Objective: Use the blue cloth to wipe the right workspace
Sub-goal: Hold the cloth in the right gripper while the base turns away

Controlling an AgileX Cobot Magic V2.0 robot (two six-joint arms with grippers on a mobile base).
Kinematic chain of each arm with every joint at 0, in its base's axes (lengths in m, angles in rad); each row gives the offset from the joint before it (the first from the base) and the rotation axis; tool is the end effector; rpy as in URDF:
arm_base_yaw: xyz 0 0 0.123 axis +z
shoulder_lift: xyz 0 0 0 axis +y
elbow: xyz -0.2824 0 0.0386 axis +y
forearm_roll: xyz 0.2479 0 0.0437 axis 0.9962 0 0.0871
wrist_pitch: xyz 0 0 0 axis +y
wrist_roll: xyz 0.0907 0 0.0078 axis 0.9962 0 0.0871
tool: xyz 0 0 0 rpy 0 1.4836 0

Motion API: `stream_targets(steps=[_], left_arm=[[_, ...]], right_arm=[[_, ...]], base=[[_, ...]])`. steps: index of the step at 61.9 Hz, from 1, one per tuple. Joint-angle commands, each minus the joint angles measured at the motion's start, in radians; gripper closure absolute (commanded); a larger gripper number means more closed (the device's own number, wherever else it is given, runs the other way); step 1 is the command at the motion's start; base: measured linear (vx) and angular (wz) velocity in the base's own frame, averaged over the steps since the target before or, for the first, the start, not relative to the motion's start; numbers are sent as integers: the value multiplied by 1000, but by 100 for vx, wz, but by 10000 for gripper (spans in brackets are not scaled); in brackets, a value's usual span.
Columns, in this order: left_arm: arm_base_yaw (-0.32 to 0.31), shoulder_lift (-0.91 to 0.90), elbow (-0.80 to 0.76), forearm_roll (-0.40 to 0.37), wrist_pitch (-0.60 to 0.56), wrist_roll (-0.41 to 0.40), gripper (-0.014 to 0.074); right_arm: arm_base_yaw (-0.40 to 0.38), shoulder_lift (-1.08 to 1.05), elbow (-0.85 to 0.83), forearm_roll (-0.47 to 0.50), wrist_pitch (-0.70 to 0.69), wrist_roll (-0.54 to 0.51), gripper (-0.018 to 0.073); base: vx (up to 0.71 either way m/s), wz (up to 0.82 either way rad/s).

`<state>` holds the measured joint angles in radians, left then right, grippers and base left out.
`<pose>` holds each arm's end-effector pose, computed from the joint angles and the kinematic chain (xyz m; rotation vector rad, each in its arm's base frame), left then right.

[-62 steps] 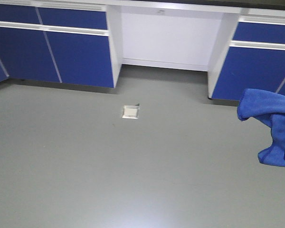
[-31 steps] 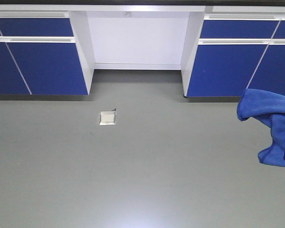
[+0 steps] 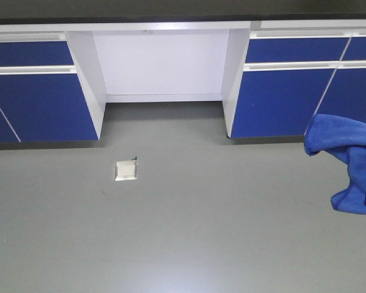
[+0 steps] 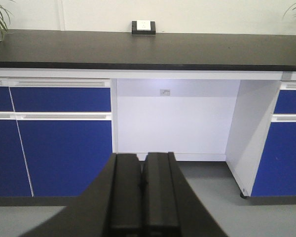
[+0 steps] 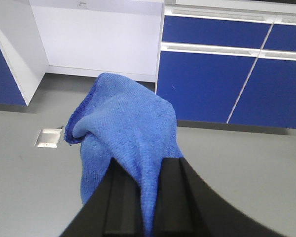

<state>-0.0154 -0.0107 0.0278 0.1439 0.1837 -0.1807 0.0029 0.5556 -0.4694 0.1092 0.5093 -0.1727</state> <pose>0.0563 0.0015 0.1878 -0.0397 1.6821 -0.0190 0.1106 0.0052 0.2828 -0.1157 2.0726 0.0097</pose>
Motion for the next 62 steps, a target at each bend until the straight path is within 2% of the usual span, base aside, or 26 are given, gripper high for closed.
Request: stream_targets(steps=[1, 62], left_arm=[[4, -15, 31, 1, -82, -8, 602], [4, -15, 31, 1, -82, -8, 602]], right_arm=[[0, 2, -27, 1, -72, -7, 559], [0, 2, -27, 1, -71, -8, 559]], base=[[28, 4], [39, 3]])
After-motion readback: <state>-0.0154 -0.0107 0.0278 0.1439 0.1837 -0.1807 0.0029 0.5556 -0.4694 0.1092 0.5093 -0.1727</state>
